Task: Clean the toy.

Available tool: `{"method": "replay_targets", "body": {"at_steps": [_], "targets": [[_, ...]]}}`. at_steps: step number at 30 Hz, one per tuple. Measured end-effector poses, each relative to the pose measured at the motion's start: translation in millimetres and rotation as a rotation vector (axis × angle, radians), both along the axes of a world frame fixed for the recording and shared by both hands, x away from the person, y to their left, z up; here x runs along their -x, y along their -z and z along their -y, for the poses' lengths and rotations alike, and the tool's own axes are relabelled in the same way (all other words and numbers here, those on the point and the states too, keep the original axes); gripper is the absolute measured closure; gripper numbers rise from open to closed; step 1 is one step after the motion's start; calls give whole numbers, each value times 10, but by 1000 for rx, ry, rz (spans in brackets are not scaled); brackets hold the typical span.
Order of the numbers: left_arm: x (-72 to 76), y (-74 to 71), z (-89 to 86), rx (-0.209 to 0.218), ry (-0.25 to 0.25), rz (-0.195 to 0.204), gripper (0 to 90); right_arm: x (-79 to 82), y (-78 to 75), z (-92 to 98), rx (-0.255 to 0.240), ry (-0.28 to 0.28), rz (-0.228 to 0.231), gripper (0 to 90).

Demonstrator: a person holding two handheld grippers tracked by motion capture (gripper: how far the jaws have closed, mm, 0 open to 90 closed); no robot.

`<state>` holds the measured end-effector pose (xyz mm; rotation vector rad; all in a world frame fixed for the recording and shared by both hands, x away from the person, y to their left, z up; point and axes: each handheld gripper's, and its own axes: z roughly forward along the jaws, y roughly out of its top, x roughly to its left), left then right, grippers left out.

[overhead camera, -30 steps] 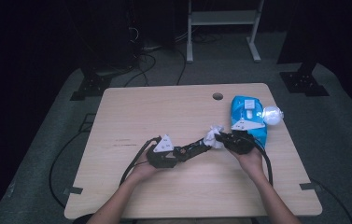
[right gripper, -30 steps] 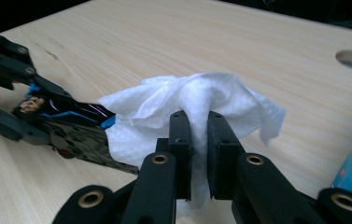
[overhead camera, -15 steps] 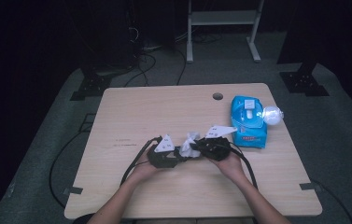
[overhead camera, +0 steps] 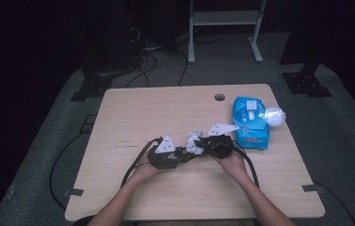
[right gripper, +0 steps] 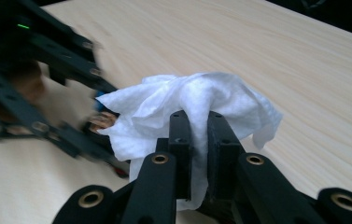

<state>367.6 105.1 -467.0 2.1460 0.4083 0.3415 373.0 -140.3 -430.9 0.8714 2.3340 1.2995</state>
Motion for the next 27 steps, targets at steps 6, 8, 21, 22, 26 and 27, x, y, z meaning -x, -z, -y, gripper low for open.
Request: {"method": "replay_targets", "body": {"at_steps": [6,8,21,22,26,27], "targets": [[-6,-4,1,2,2,-1,580,-31,-27,212,-18,65,7,814],[-5,-5,0,1,2,0,580,-39,-18,285,17,91,31,814],[-1,-16,-5,-9,7,4,580,-15,7,345,-62,81,-1,813],[0,-15,-5,-5,5,2,580,-6,2,295,-66,56,-5,813],[-6,-16,-25,-6,2,1,580,-19,-9,281,-45,67,16,813],[-7,-18,-33,-9,2,1,581,-36,-2,330,-51,89,17,813]]}}
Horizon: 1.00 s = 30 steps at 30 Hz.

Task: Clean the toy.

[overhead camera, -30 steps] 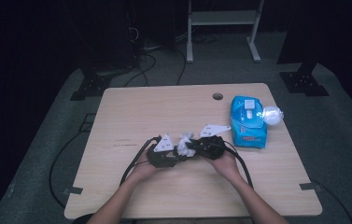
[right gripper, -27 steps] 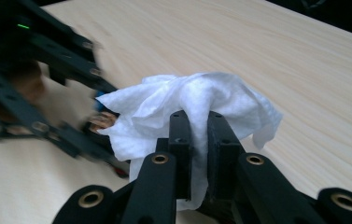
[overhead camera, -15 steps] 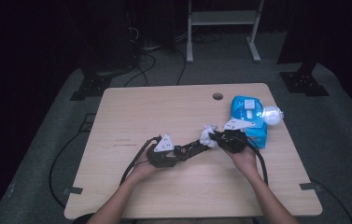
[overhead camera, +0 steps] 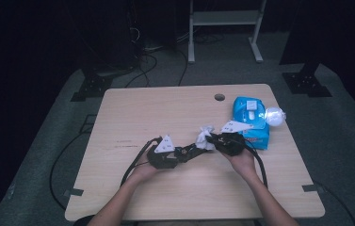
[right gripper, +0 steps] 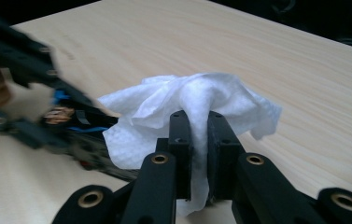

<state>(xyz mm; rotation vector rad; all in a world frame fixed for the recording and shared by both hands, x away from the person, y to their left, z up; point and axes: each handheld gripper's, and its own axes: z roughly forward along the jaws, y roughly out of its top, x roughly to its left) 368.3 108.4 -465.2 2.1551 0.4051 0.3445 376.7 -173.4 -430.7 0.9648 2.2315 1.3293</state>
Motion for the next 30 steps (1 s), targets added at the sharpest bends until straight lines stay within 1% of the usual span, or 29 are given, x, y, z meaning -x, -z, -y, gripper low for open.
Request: {"method": "replay_targets", "body": {"at_steps": [1,2,4,7,8,10,11,12,14,15,16,17,18,19,20,23,24,25,27,30], "targets": [[-2,2,-7,4,0,-1,580,-17,11,59,-2,21,-7,813],[-6,2,-15,1,2,-1,580,-30,31,114,-14,38,-25,813],[-5,-3,-14,-4,5,1,580,-24,78,176,-29,45,-50,813],[3,-26,-13,-12,10,-3,577,-13,82,131,-19,34,-36,814],[8,-45,-14,-11,10,-1,573,-16,75,107,-25,30,-36,813],[15,-91,-15,-10,18,8,561,-12,74,78,-29,21,-38,814],[22,-127,-7,-5,18,12,552,-2,74,59,-34,12,-47,814],[25,-157,0,-17,22,9,537,13,78,32,-40,-3,-50,814],[34,-188,18,-26,26,16,520,40,78,-12,-44,-23,-55,814],[34,-208,31,-34,33,3,512,50,81,-33,-52,-42,-65,814],[40,-220,44,-44,31,7,504,61,82,-58,-61,-64,-75,813],[40,-233,53,-59,34,8,502,66,76,-70,-51,-72,-70,813],[37,-243,59,-67,33,5,492,68,68,-69,-46,-68,-64,813],[31,-252,71,-70,27,1,485,62,62,-54,-51,-64,-62,813],[21,-261,82,-76,26,-8,483,52,53,-14,-67,-54,-65,813],[-29,-287,145,-116,25,-26,466,41,47,98,-77,-28,-72,813],[-41,-297,172,-127,27,-29,460,41,52,130,-82,-21,-72,813],[-60,-315,220,-147,32,-29,452,40,57,153,-87,-19,-74,813],[-100,-333,303,-171,45,-37,446,27,89,194,-107,-15,-88,813],[-156,-338,415,-207,47,-55,444,7,152,193,-108,-18,-110,813]]}}
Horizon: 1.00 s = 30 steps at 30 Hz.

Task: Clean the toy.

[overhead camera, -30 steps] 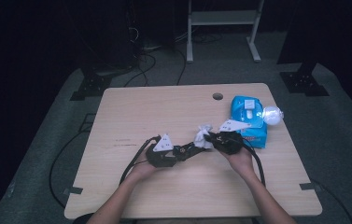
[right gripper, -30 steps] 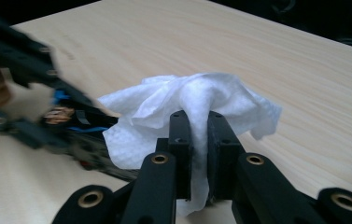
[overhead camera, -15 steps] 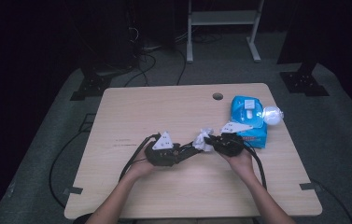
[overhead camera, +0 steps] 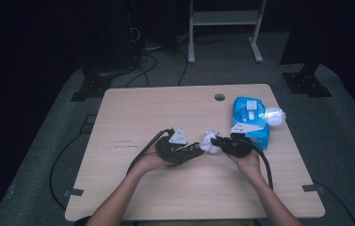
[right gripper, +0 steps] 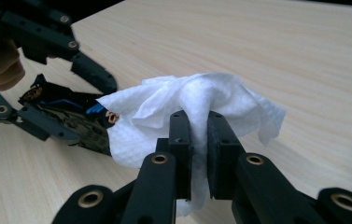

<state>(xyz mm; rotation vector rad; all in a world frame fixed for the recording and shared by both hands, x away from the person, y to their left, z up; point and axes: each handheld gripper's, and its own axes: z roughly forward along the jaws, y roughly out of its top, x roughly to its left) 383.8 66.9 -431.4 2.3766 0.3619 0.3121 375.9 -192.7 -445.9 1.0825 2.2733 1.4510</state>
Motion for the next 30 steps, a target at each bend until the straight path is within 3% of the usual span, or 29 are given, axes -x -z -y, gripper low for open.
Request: {"method": "replay_targets", "body": {"at_steps": [2,4,6,8,9,10,12,16,20,22,25,30], "targets": [[-27,4,76,-16,-1,-18,444,-12,44,-10,1,-6,-15,813],[-51,9,153,-64,3,-47,437,-28,83,-20,-10,-16,-35,813],[-57,12,233,-131,-3,-40,440,-32,102,-44,-3,-22,-42,813],[-59,7,290,-172,-17,-22,514,-39,125,-75,-7,-33,-48,812],[-71,-6,306,-183,-11,-31,573,-41,131,-88,-10,-35,-50,812],[-81,-15,310,-182,-8,-42,578,-41,133,-98,-15,-39,-54,812],[-93,-44,303,-155,-9,-46,618,-43,124,-101,-22,-41,-48,812],[-65,-48,239,-122,-13,-18,626,-48,88,-56,-42,-32,-45,812],[6,-117,90,-18,-5,22,627,-34,33,8,-83,-32,-42,812],[62,-178,-11,68,-3,39,629,-17,-37,26,-105,-40,-29,812],[128,-247,-111,138,0,65,634,21,-154,2,-126,-73,-13,812],[210,-295,-153,166,11,97,646,137,-411,-166,-127,-124,60,812]]}}
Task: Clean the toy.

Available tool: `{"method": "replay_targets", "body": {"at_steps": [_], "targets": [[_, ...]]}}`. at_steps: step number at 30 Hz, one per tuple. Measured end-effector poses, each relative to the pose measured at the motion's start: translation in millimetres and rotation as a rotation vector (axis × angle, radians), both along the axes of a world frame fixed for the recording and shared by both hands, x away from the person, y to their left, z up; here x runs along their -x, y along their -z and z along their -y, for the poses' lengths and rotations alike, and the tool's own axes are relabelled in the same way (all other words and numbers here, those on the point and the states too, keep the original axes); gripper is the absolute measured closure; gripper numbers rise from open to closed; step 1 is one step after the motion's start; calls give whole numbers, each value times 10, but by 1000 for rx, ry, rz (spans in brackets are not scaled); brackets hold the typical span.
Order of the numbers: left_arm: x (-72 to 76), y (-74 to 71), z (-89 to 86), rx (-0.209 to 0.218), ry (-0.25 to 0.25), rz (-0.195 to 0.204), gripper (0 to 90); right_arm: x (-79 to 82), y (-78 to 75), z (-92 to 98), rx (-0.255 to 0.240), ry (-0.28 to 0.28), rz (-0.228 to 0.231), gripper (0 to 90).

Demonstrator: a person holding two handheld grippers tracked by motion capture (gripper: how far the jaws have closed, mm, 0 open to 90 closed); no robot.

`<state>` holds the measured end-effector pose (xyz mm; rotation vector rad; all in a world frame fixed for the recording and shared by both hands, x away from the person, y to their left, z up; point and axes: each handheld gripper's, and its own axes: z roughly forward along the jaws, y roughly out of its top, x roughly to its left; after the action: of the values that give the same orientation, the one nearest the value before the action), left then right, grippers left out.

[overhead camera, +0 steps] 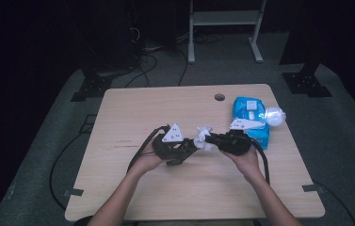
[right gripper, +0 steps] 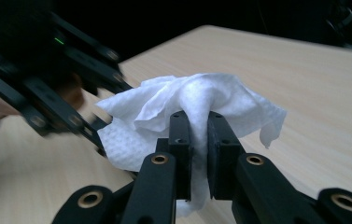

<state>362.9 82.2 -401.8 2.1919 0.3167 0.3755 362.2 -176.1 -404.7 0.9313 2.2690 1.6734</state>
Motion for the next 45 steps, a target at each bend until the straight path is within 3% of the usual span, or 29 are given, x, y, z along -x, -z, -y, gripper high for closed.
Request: {"method": "replay_targets", "body": {"at_steps": [4,7,10,14,16,19,21,27,35,42,45], "targets": [[17,9,-36,28,-1,-3,647,88,-139,-173,21,-41,57,813],[23,20,-50,34,-7,3,647,77,-109,-175,35,-40,50,813],[26,23,-40,33,-6,3,647,39,-58,-118,86,-5,40,813],[22,36,22,23,5,0,647,38,-62,-106,55,-12,16,813],[29,37,57,4,12,9,648,60,-122,-173,41,-39,30,813],[37,36,62,12,13,5,648,90,-180,-266,38,-72,47,813],[36,36,46,19,9,4,648,89,-182,-282,49,-70,53,813],[33,47,40,20,6,-1,648,15,-63,-138,39,-20,4,814],[23,26,11,39,-3,-2,649,52,-133,-195,35,-42,37,813],[30,25,4,36,1,4,649,-21,56,19,50,18,-33,813],[34,30,26,32,4,7,649,-5,21,-9,25,4,-24,814]]}}
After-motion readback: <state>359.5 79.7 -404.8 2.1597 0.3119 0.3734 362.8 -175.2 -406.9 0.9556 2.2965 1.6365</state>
